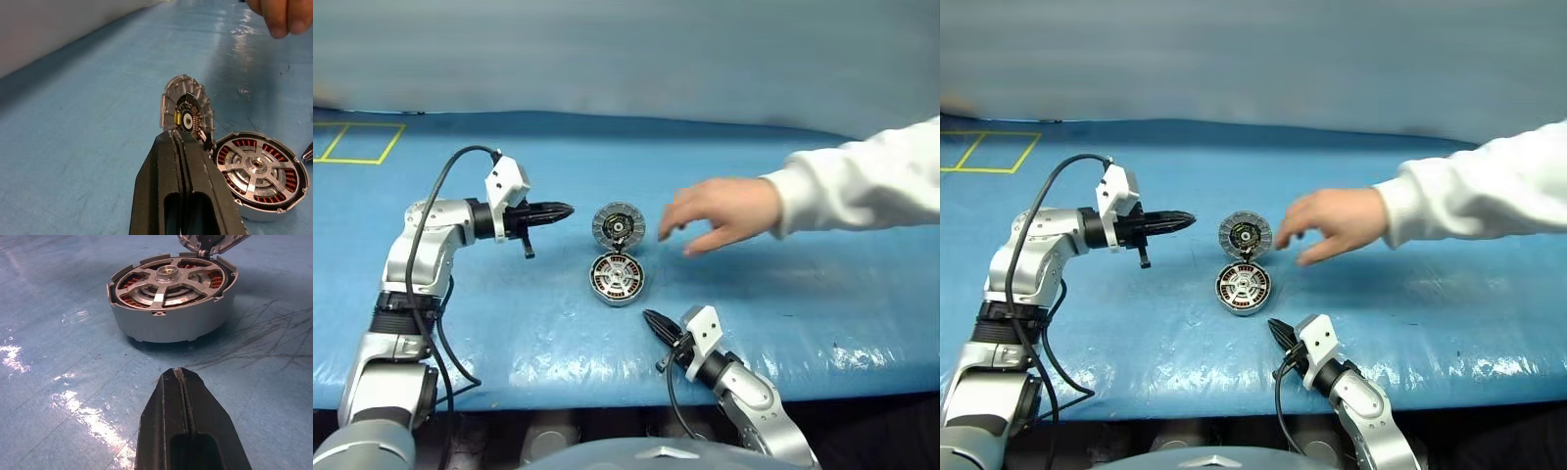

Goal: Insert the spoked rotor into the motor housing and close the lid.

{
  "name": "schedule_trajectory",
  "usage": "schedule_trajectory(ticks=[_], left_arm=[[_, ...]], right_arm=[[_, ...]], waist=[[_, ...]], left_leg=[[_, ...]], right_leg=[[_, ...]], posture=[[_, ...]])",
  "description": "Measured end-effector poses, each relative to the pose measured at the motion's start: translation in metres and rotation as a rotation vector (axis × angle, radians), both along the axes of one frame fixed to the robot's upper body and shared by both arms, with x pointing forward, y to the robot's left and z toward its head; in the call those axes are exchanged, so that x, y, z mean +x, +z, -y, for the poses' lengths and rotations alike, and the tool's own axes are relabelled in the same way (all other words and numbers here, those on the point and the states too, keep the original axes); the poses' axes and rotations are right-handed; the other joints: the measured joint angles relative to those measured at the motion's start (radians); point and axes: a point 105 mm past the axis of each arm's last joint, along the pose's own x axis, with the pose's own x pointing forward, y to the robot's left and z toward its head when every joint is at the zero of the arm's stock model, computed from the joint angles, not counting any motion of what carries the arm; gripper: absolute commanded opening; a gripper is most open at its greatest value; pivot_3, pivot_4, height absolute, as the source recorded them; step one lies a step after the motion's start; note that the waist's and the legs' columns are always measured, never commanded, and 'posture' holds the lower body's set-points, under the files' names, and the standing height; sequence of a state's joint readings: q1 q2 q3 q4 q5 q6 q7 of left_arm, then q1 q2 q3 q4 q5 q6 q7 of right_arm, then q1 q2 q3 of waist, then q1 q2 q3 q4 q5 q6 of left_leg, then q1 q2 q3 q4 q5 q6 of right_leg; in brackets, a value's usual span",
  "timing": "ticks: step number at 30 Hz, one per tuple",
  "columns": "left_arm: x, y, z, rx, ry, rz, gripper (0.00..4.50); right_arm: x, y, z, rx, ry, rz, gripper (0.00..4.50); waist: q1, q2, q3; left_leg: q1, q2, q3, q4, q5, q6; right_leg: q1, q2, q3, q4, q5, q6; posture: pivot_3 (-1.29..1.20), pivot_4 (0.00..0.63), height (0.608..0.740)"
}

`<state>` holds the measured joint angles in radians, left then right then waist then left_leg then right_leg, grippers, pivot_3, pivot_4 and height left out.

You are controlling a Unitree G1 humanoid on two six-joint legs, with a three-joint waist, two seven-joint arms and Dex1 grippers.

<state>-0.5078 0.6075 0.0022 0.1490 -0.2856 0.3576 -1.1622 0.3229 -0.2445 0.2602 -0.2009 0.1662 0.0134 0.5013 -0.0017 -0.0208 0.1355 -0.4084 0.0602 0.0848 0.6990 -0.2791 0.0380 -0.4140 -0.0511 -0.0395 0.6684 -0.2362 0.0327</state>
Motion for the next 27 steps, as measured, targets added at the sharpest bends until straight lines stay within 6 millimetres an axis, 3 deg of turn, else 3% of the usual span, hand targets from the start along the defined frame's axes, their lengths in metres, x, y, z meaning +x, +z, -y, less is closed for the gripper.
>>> schedule_trajectory(ticks=[4,27], left_arm=[[-0.001,-0.014,-0.005,0.016,0.019,-0.042,0.03],[-0.002,-0.019,-0.005,0.044,0.009,-0.058,0.03]], right_arm=[[0.000,0.000,0.000,-0.002,0.000,-0.001,0.00],[-0.002,-0.001,0.001,-0.009,0.002,-0.012,0.00]], waist=[[0.001,0.000,0.000],[0.000,0.000,0.000]], left_leg=[[0.000,0.000,0.000,0.000,0.000,0.000],[0.000,0.000,0.000,0.000,0.000,0.000]], right_leg=[[0.000,0.000,0.000,0.000,0.000,0.000],[0.000,0.000,0.000,0.000,0.000,0.000]], posture=[[0.00,0.150,0.740],[0.00,0.150,0.740]])
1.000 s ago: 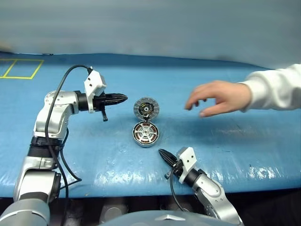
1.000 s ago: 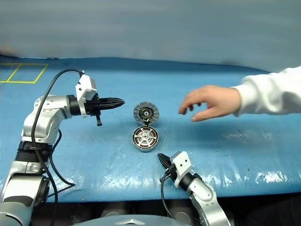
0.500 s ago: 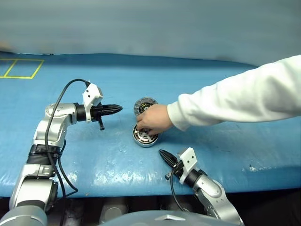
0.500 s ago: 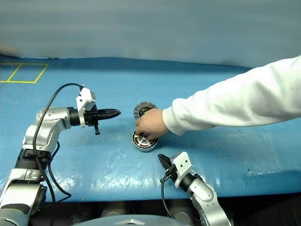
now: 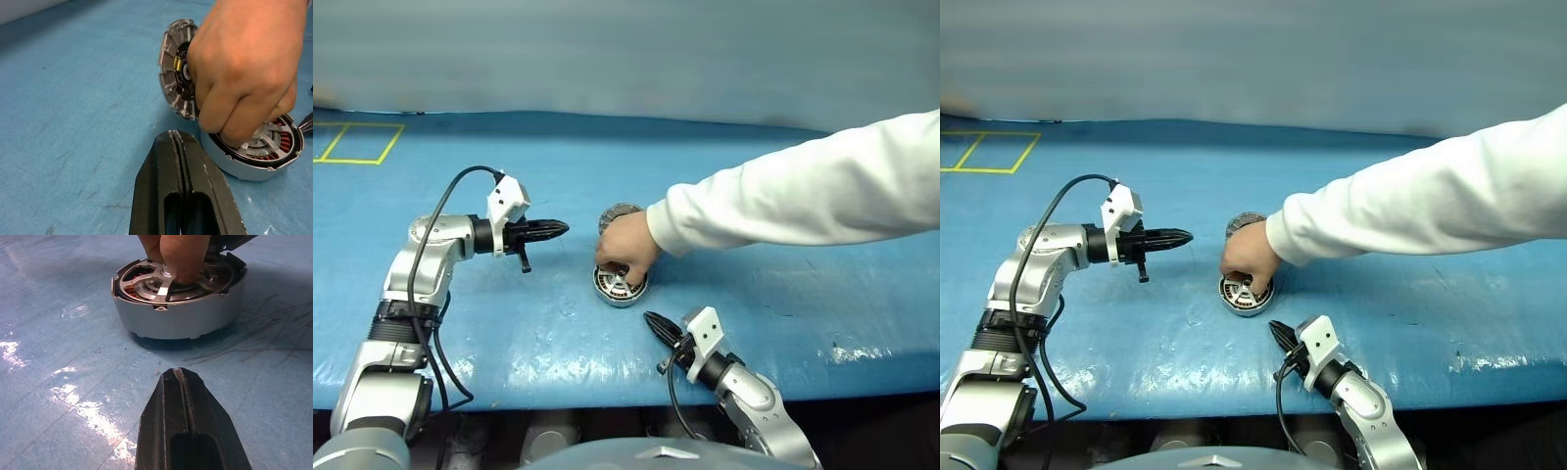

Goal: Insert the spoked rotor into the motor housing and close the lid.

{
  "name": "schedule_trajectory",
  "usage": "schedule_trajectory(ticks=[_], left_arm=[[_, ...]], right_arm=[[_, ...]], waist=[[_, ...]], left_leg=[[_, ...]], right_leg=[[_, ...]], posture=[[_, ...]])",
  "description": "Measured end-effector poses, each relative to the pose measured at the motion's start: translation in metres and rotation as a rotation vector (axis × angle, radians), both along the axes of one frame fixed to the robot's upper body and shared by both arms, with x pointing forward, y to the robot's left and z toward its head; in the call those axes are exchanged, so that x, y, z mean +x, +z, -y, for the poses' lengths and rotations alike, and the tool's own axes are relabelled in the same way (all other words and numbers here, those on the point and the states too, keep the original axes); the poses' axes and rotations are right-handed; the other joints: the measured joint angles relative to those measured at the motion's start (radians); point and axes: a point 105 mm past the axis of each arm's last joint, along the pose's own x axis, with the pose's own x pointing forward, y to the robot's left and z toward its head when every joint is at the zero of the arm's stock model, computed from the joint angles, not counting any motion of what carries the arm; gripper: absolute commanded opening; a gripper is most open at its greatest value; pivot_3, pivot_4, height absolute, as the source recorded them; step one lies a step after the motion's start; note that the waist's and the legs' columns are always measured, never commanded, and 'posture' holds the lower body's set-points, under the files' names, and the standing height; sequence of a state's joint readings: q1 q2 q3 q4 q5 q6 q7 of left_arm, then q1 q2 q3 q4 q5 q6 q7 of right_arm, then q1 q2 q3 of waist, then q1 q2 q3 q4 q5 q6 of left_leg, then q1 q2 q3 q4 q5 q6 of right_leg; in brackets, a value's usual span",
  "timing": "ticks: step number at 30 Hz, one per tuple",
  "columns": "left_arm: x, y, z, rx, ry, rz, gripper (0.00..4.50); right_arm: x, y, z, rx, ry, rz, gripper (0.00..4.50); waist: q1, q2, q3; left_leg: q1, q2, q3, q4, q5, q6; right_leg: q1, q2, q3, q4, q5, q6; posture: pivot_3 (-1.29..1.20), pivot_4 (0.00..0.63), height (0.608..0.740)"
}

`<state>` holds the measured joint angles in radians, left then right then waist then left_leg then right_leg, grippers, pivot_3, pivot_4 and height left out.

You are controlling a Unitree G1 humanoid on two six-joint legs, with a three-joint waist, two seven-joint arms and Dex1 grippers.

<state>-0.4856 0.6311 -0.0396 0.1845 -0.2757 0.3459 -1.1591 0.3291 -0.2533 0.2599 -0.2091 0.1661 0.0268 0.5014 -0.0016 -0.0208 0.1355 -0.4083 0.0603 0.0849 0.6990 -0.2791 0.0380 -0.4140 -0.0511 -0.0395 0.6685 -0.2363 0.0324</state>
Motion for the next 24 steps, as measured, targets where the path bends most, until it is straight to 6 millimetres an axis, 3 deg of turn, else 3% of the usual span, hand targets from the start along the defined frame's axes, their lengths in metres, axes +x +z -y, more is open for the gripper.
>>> schedule_trajectory(ticks=[24], left_arm=[[-0.0027,-0.0018,0.0021,0.004,-0.026,-0.010,0.03]], right_arm=[[0.0016,0.0009,-0.0004,-0.004,0.005,0.004,0.00]], waist=[[0.000,0.000,0.000]], left_leg=[[0.000,0.000,0.000,0.000,0.000,0.000]], right_leg=[[0.000,0.000,0.000,0.000,0.000,0.000]], posture=[[0.00,0.150,0.740]])
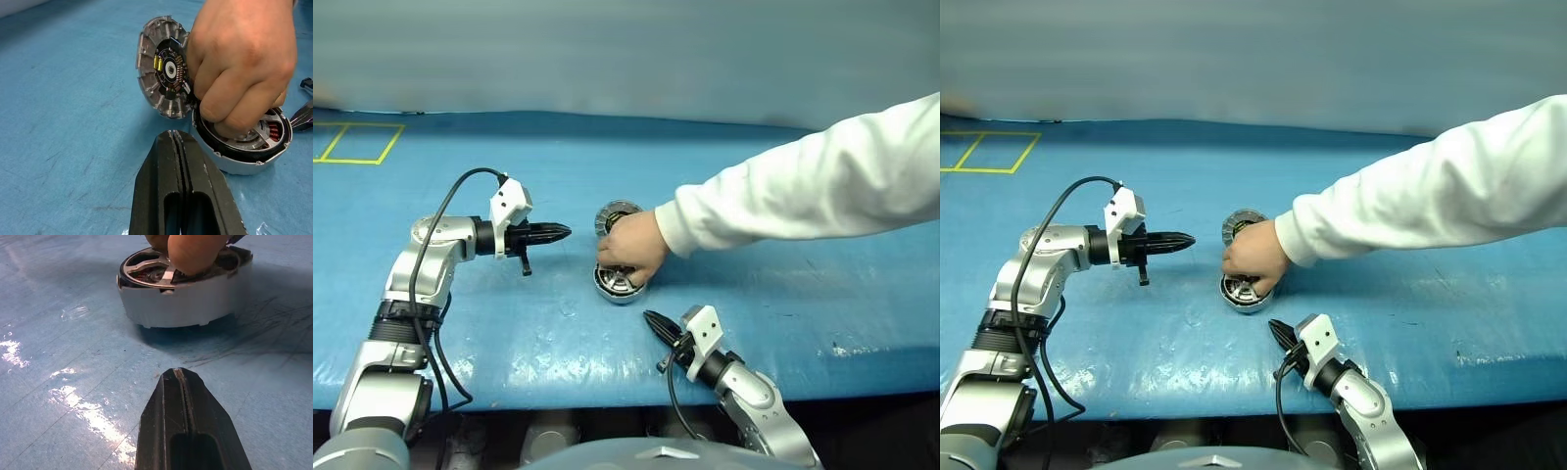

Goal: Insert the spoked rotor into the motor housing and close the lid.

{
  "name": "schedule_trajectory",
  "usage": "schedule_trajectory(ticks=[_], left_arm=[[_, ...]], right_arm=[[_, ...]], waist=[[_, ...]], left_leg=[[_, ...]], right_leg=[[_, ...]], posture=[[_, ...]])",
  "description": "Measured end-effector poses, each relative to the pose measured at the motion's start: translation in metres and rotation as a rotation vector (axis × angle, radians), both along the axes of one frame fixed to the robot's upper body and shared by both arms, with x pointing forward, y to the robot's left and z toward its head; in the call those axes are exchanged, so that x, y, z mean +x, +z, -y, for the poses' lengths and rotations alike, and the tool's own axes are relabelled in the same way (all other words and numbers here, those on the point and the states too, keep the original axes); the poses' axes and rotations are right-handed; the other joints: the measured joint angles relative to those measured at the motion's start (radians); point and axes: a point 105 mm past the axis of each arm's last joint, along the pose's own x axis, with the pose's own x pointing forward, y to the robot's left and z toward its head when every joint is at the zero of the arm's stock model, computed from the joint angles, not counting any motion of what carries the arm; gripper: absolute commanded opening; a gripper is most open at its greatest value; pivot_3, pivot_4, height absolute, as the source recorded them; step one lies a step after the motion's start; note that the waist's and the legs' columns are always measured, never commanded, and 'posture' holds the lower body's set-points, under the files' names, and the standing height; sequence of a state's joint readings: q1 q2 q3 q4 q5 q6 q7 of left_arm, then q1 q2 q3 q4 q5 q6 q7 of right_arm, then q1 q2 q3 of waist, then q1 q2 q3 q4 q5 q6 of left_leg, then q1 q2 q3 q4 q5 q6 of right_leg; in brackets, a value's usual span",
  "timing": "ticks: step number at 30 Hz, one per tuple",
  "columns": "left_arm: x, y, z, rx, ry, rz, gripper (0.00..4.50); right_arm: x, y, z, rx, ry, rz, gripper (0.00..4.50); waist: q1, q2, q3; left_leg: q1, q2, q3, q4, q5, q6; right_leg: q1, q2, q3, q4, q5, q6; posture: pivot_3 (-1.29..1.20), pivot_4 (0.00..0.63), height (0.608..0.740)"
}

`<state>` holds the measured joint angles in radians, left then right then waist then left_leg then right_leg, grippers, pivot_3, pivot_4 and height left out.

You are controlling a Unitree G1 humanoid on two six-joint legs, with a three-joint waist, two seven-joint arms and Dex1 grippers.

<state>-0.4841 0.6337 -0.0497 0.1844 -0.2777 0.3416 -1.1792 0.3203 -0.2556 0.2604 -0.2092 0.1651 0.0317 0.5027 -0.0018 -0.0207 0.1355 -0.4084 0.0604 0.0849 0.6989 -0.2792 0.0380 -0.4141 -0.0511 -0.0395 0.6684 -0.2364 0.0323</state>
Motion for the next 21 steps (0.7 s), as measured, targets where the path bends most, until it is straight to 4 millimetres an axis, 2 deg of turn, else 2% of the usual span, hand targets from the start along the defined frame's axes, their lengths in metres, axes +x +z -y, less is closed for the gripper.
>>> schedule_trajectory(ticks=[21], left_arm=[[-0.0009,0.0001,0.0005,-0.001,-0.010,-0.001,0.03]], right_arm=[[-0.0002,-0.0003,0.0002,-0.006,0.005,0.000,0.00]], waist=[[0.000,0.000,0.000]], left_leg=[[0.000,0.000,0.000,0.000,0.000,0.000]], right_leg=[[0.000,0.000,0.000,0.000,0.000,0.000]], posture=[[0.00,0.150,0.740]])
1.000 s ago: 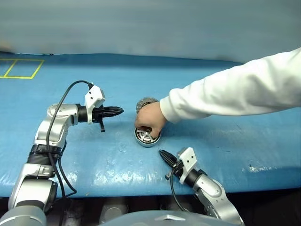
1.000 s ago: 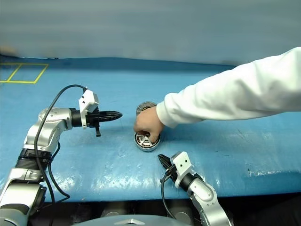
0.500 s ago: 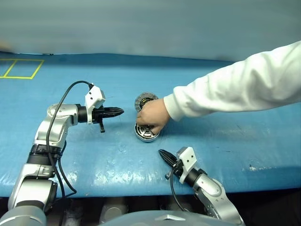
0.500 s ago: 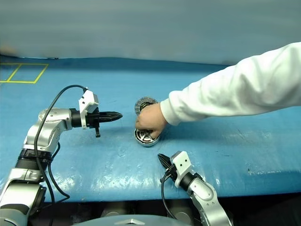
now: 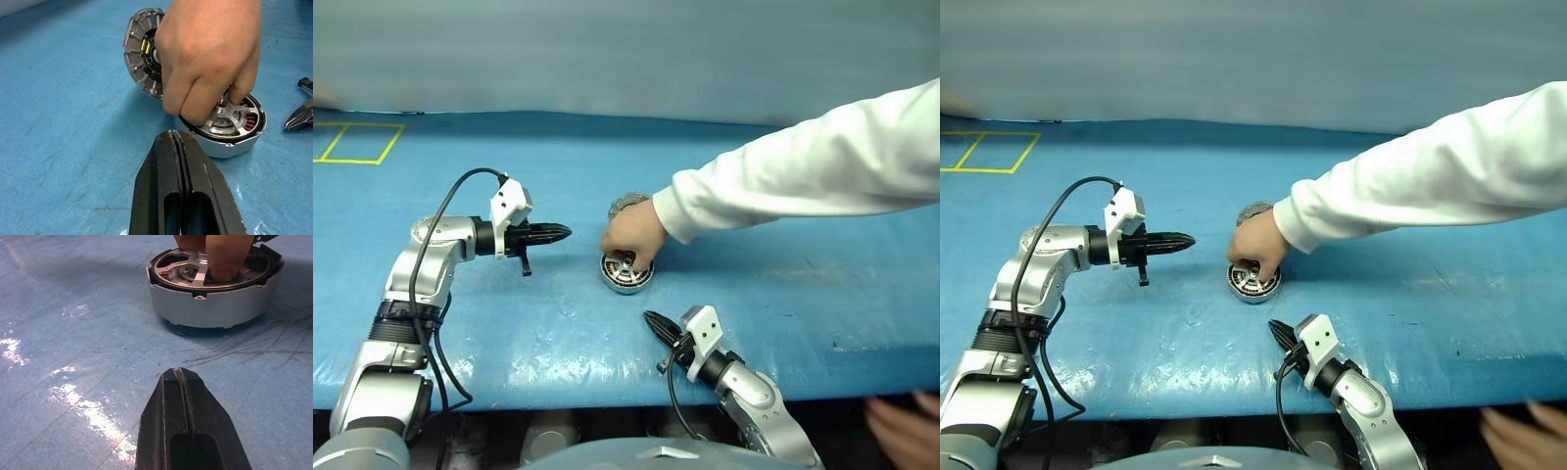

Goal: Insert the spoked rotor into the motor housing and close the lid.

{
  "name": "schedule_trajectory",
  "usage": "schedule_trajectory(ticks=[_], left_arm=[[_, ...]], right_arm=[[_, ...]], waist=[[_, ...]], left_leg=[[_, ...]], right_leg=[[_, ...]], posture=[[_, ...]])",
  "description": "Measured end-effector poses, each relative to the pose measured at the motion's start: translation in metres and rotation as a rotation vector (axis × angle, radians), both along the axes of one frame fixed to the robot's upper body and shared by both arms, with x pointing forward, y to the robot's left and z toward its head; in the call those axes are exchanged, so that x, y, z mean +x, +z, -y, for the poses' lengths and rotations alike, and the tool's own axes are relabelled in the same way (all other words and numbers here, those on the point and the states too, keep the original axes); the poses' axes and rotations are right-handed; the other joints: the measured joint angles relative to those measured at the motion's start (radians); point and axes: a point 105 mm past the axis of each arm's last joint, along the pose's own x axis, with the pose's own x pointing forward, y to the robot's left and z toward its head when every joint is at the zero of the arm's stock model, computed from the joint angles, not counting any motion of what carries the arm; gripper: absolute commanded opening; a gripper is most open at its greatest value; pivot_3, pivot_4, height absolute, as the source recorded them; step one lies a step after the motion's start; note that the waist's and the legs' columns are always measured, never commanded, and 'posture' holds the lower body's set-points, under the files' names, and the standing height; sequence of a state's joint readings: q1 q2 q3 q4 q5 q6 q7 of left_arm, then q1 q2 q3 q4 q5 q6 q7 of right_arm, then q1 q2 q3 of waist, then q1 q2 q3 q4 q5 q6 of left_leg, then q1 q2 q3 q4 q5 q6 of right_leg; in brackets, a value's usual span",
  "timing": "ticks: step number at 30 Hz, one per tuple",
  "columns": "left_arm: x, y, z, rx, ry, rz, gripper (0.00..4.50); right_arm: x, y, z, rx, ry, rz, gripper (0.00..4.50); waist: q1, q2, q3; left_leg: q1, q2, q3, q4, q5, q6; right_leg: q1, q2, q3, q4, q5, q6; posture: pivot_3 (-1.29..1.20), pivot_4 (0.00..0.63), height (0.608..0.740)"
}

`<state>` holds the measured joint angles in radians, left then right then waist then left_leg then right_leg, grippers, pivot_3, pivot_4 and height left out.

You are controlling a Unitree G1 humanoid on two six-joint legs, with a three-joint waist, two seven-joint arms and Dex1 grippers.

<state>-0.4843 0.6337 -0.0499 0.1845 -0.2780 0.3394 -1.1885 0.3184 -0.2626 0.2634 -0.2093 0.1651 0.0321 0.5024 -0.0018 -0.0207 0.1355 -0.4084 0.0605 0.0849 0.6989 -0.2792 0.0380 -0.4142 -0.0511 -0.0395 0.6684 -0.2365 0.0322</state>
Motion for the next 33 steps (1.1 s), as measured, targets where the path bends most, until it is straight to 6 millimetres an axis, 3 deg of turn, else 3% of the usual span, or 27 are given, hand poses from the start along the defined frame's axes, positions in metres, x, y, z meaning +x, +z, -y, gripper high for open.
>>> schedule_trajectory(ticks=[33], left_arm=[[-0.0017,-0.0002,-0.0006,0.005,-0.013,-0.008,0.03]], right_arm=[[-0.0014,-0.0002,-0.0042,0.005,0.030,-0.001,0.00]], waist=[[0.000,0.000,0.000]], left_leg=[[0.000,0.000,0.000,0.000,0.000,0.000]], right_leg=[[0.000,0.000,0.000,0.000,0.000,0.000]], posture=[[0.00,0.150,0.740]])
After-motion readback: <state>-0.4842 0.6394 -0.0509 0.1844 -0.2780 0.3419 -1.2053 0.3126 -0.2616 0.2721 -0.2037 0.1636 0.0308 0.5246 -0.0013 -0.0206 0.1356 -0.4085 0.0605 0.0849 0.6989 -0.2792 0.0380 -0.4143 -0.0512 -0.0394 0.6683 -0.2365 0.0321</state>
